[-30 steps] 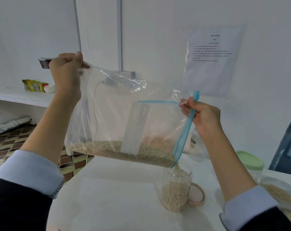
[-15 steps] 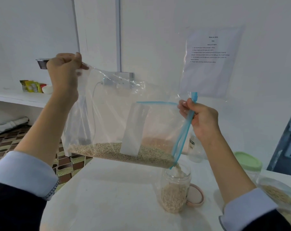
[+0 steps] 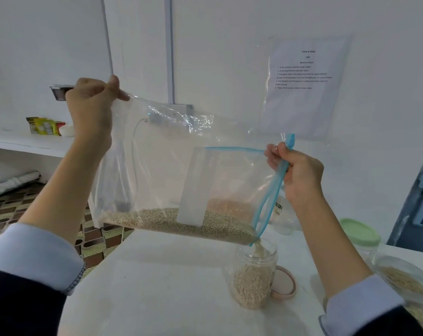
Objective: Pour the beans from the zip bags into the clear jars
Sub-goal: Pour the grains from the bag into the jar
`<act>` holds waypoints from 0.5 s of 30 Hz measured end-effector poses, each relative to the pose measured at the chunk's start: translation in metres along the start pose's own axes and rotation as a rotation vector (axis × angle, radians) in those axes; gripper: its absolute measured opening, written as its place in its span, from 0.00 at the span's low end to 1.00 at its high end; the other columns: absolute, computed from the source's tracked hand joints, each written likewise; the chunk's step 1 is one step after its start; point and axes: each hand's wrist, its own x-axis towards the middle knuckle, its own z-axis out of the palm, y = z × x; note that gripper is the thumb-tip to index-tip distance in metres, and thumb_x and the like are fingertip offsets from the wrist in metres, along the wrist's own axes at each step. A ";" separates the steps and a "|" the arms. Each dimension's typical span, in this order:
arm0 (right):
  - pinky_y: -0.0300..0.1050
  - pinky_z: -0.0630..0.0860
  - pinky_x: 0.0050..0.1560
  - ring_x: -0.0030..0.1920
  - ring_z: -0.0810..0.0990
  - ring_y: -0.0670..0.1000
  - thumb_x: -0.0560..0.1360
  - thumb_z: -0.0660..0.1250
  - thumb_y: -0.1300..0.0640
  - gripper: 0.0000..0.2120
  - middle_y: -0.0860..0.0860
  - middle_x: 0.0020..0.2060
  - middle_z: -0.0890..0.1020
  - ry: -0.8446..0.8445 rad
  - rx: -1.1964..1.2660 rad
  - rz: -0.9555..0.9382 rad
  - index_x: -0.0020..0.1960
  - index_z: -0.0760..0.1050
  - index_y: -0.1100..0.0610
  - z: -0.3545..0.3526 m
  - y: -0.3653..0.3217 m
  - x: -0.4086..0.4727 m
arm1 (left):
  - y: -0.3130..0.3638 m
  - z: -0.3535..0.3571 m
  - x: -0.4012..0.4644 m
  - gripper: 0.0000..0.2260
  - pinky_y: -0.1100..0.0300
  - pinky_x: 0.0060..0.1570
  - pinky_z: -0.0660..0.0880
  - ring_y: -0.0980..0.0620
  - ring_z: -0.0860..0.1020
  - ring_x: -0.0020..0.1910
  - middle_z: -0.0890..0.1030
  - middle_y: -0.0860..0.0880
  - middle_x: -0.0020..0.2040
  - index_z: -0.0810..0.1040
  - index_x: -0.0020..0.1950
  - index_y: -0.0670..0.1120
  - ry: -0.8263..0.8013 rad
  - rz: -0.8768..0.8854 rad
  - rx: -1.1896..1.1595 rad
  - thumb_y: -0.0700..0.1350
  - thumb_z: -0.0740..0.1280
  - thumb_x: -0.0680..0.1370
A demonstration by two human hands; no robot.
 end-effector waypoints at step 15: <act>0.45 0.81 0.48 0.39 0.85 0.54 0.73 0.70 0.64 0.04 0.57 0.37 0.85 -0.010 -0.011 0.021 0.43 0.79 0.66 0.000 0.001 0.000 | -0.005 0.001 -0.010 0.17 0.64 0.30 0.72 0.55 0.73 0.22 0.77 0.55 0.24 0.77 0.32 0.48 0.019 0.078 0.117 0.50 0.61 0.81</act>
